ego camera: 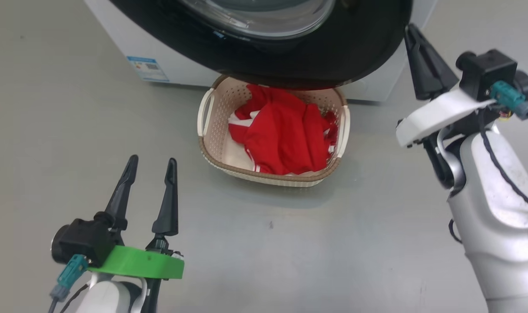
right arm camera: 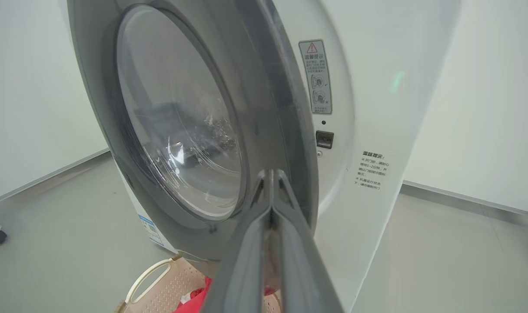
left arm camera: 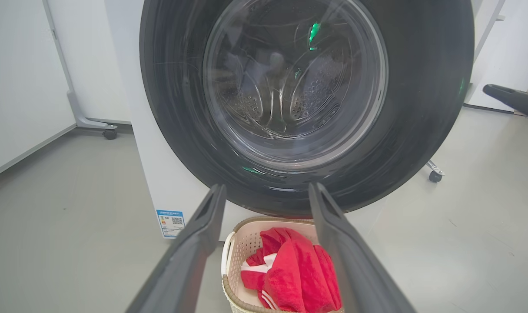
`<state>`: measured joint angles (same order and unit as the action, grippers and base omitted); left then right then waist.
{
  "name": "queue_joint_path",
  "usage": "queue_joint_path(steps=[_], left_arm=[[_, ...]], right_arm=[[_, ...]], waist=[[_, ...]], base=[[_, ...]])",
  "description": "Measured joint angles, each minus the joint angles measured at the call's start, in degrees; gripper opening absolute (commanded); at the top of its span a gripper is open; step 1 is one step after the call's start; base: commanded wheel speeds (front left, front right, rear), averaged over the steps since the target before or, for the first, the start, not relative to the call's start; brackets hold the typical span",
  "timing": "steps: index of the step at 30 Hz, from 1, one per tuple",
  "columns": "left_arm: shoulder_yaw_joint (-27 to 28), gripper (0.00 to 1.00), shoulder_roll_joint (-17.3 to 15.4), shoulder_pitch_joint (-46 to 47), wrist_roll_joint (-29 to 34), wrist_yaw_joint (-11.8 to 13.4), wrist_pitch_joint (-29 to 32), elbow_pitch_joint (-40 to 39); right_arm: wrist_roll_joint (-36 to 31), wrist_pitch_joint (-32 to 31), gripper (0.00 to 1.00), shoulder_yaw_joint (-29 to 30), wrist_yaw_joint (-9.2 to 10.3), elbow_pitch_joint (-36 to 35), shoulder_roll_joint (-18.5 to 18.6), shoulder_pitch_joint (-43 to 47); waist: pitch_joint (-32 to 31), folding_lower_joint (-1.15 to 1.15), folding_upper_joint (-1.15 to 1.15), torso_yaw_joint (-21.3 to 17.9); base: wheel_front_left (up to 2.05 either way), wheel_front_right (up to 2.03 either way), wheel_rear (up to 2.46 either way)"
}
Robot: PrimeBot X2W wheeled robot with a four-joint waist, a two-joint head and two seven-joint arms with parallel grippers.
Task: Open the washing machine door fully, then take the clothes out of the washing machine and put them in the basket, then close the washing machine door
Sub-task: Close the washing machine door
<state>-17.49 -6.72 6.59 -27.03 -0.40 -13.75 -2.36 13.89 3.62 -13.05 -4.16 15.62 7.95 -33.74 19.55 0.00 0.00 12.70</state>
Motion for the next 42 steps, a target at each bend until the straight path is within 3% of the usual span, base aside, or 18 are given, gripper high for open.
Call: queue_joint_path(steps=[16, 25, 42], left_arm=[[-0.56, 1.0, 2.01, 3.68, 0.18, -1.67, -0.52, 1.85], [-1.03, 1.0, 2.42, 4.88, 0.9, -2.43, -0.69, 2.92], [-1.49, 1.0, 3.69, 6.67, 1.44, -3.44, -0.69, 3.69]], right_arm=[[-0.35, -1.27, 0.0, -0.22, -1.34, 7.6, 2.35, -10.39], [-0.35, -0.78, 0.0, -0.1, -2.27, 11.65, 3.56, -14.57], [-0.46, 0.32, 0.0, 1.71, -2.3, 17.41, 6.5, -23.98]], waist=[[6.3, 0.0, 0.0, 6.27], [7.53, 0.0, 0.0, 7.62], [8.98, 0.0, 0.0, 9.72]], base=[[0.0, 0.0, 0.0], [0.0, 0.0, 0.0], [0.0, 0.0, 0.0]])
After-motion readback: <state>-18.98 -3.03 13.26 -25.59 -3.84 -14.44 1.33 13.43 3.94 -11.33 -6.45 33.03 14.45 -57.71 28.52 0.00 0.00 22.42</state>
